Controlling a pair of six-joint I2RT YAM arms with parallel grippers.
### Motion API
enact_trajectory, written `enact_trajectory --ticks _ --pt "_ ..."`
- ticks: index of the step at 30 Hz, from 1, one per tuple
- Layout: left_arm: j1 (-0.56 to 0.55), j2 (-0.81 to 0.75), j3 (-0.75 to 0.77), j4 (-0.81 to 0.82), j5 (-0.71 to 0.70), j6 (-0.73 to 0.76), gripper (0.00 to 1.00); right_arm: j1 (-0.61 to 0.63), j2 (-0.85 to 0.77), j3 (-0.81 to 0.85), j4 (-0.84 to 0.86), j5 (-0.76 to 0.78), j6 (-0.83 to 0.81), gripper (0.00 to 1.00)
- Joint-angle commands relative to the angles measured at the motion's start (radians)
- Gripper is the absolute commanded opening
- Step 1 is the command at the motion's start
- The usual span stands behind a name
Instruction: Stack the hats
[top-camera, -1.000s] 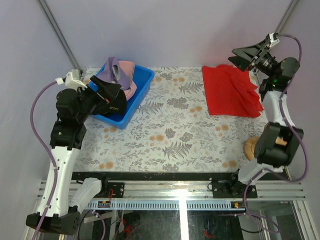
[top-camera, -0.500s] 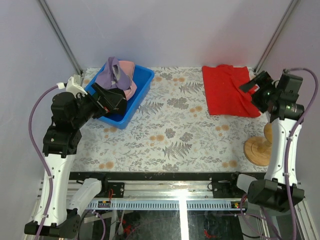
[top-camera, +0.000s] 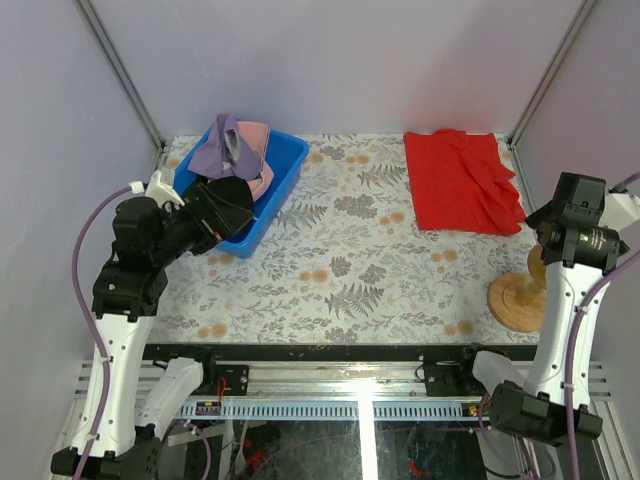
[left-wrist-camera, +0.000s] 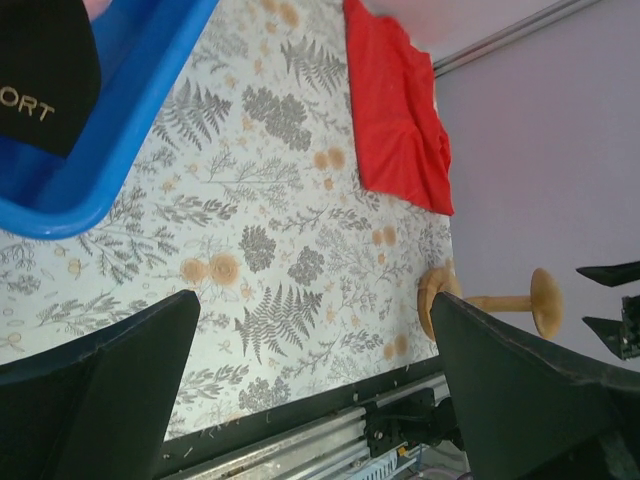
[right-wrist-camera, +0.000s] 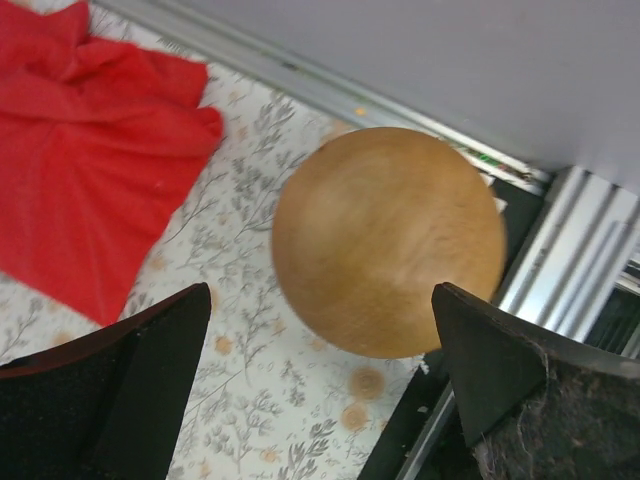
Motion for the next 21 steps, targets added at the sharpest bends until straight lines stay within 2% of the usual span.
enact_trajectory --ticks 1,8,17,21 --pt "-0.004 -0.016 -0.022 0.012 0.051 -0.010 1.00 -0.003 -0.049 -0.016 -0.058 0.205 0.043 0.99" --pt "-0.004 -0.017 0.023 -0.065 0.029 0.034 1.00 -0.022 -0.081 -0.054 -0.026 0.247 0.029 0.99" --pt "-0.003 -0.013 0.003 -0.066 0.028 0.034 1.00 -0.119 -0.047 -0.047 0.001 0.256 0.006 0.99" --pt "-0.003 -0.002 -0.007 -0.049 0.023 0.021 1.00 -0.191 -0.026 -0.056 0.004 0.174 0.046 0.99"
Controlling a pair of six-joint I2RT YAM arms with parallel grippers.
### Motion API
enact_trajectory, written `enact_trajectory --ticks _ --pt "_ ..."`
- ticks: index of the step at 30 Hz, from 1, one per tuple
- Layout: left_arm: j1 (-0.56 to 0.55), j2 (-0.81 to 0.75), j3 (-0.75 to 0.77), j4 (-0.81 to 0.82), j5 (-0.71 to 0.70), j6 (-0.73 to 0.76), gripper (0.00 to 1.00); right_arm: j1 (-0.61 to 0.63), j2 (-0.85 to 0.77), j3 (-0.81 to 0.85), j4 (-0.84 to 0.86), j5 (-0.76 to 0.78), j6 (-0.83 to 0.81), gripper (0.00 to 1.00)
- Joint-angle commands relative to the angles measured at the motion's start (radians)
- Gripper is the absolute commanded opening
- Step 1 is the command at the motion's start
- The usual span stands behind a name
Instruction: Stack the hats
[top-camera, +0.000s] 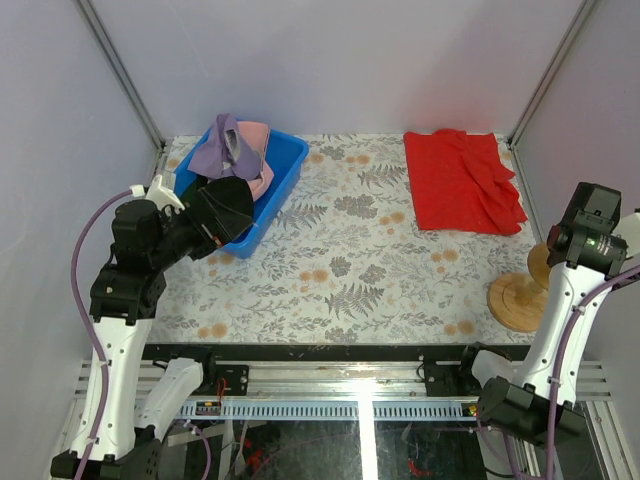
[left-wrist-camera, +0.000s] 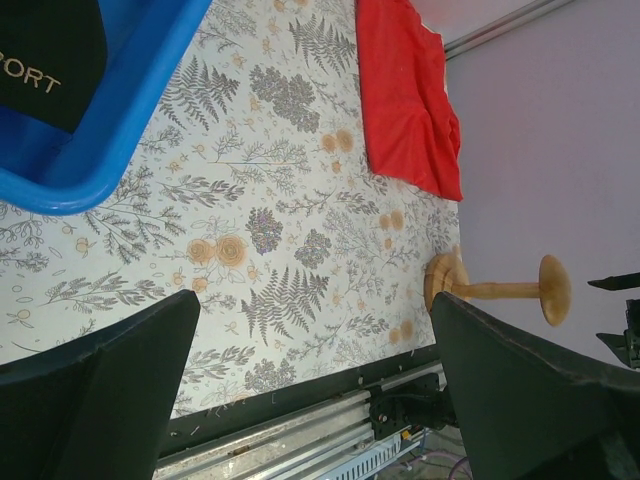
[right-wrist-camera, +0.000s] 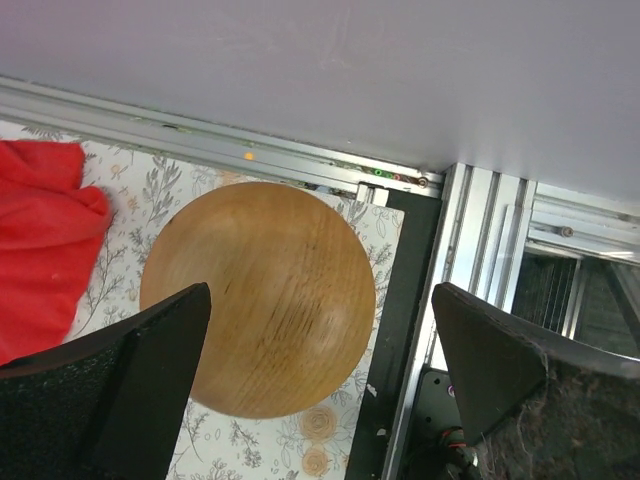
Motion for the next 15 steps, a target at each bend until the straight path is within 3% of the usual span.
enact_trajectory --ticks 1,15 --pt "-0.004 0.009 -0.003 0.016 0.012 0.002 1.00 -0.073 0.020 -0.011 0.038 -0.043 0.046 0.99" --pt "-0.003 0.003 -0.016 -0.034 0.002 0.037 1.00 -0.282 0.068 -0.154 0.141 -0.313 0.133 0.99"
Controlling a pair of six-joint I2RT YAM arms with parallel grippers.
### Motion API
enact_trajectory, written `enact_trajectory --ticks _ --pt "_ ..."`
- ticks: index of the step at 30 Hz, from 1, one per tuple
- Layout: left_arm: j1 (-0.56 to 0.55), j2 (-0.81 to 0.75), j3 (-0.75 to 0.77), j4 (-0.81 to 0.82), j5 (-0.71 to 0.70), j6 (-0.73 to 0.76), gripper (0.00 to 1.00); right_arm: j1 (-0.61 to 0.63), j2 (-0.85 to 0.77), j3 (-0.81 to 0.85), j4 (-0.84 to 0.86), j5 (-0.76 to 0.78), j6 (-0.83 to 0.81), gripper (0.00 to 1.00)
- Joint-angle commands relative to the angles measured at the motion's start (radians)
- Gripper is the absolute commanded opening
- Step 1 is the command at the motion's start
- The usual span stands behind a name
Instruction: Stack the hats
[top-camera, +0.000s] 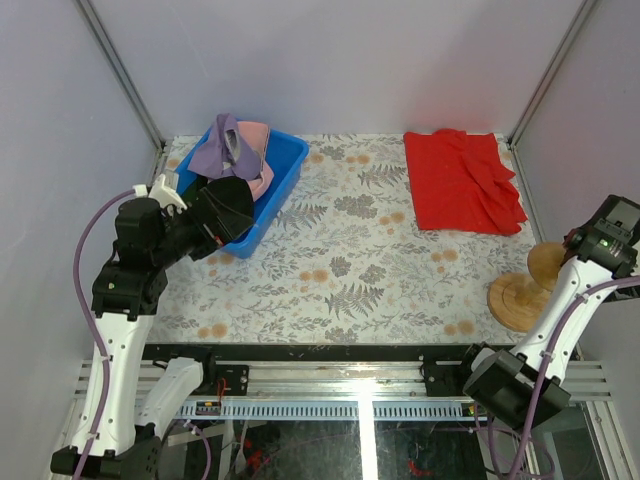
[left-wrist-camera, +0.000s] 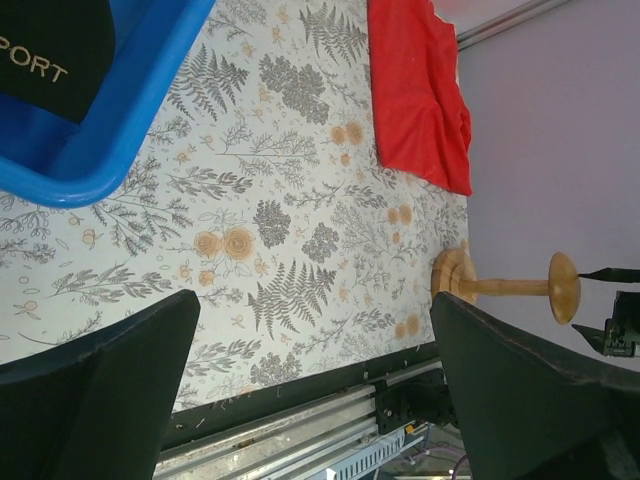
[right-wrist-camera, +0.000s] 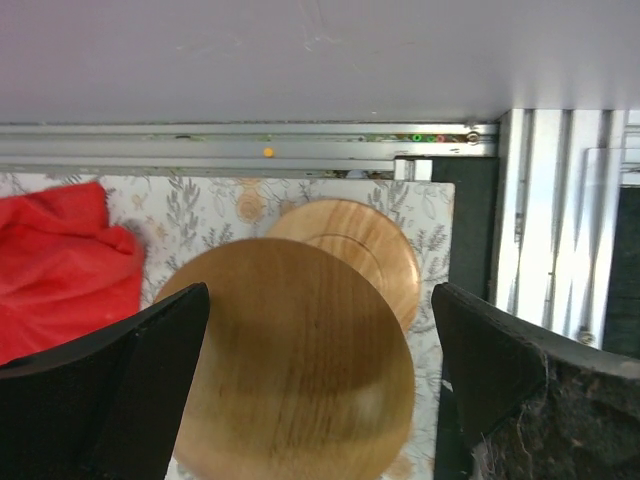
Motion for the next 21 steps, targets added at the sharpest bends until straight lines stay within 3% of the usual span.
enact_trajectory --ticks 1,21 --pt "-0.004 -0.020 -0.020 -0.025 0.001 0.029 1.00 -0.058 0.016 -0.067 0.035 -0.141 0.045 0.99" --pt "-0.005 -0.035 -0.077 0.007 -0.020 0.010 1.00 -0.079 -0.055 -0.318 0.074 -0.485 0.151 0.99"
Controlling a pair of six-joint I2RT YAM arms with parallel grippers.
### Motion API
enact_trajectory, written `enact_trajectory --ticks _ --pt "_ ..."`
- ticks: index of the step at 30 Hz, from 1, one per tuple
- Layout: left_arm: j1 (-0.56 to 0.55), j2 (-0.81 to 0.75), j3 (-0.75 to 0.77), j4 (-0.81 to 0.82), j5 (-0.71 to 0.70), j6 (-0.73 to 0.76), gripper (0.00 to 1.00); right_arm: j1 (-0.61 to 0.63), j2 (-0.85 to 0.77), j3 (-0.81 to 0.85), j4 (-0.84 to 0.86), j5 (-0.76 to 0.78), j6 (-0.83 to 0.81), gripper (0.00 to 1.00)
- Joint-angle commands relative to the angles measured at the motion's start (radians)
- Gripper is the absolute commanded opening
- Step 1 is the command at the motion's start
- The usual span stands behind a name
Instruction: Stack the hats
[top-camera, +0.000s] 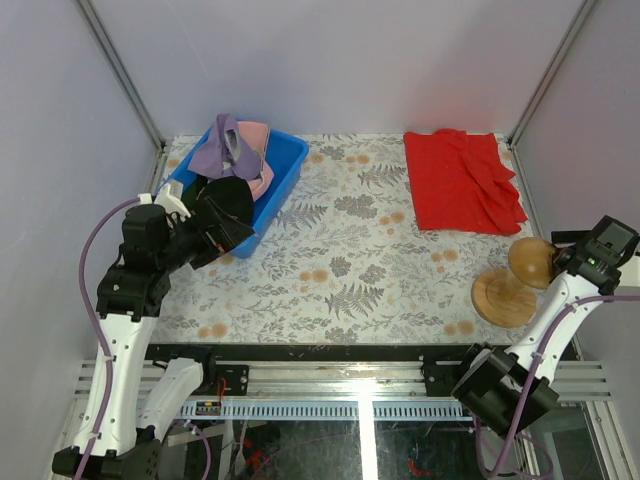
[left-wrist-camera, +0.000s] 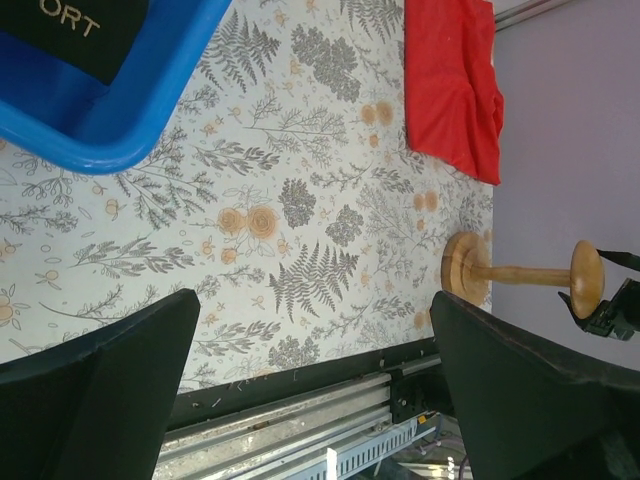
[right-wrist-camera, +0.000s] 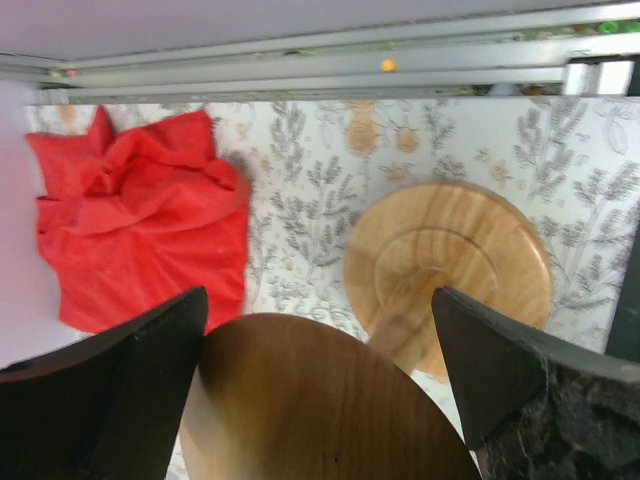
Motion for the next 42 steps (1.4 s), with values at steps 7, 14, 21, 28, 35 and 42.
enact_trajectory --ticks 7,14,21,28,35,42 --pt "-0.003 -0.016 -0.040 0.051 -0.002 -0.012 1.00 0.032 -0.024 -0.192 -0.120 -0.216 0.034 0.99" --pt "-0.003 -0.020 -0.072 0.076 0.001 -0.025 1.00 0.090 -0.041 -0.208 -0.114 -0.252 0.088 0.99" --pt "-0.003 -0.025 -0.093 0.096 -0.001 -0.037 1.00 0.238 -0.114 -0.287 -0.052 -0.262 0.255 1.00" --pt "-0.004 -0.039 -0.102 0.098 -0.008 -0.044 1.00 0.406 -0.095 -0.291 -0.011 -0.236 0.361 1.00" --pt "-0.003 -0.048 -0.111 0.104 -0.014 -0.057 1.00 0.615 -0.053 -0.275 0.055 -0.203 0.487 1.00" --pt "-0.004 -0.067 -0.131 0.109 -0.017 -0.071 1.00 0.835 0.037 -0.204 0.093 -0.124 0.594 0.99"
